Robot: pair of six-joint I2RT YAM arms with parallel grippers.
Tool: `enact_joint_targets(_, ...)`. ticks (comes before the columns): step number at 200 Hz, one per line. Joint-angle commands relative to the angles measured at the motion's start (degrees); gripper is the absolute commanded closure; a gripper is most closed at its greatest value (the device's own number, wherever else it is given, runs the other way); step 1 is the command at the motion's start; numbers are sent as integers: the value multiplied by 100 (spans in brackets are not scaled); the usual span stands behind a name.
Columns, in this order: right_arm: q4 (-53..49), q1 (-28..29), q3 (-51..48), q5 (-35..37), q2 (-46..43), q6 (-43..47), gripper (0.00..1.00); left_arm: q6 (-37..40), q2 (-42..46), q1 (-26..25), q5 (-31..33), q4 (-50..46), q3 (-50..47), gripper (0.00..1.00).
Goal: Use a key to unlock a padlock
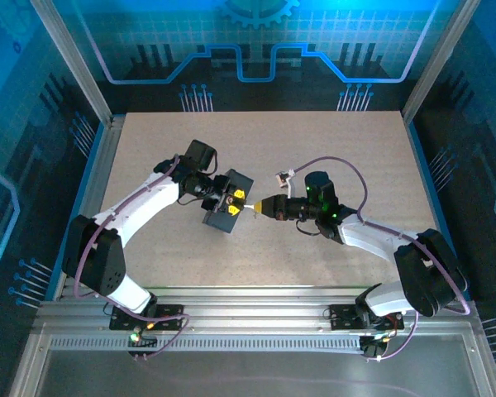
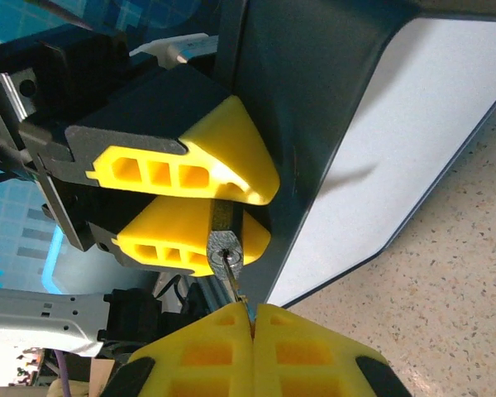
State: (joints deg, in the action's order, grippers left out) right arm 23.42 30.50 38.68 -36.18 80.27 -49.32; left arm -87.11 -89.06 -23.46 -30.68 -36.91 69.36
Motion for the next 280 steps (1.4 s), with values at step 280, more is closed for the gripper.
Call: enact_joint_targets(280, 1648, 685, 452, 109, 848, -1005, 100, -298, 363, -2, -106, 508, -142, 100)
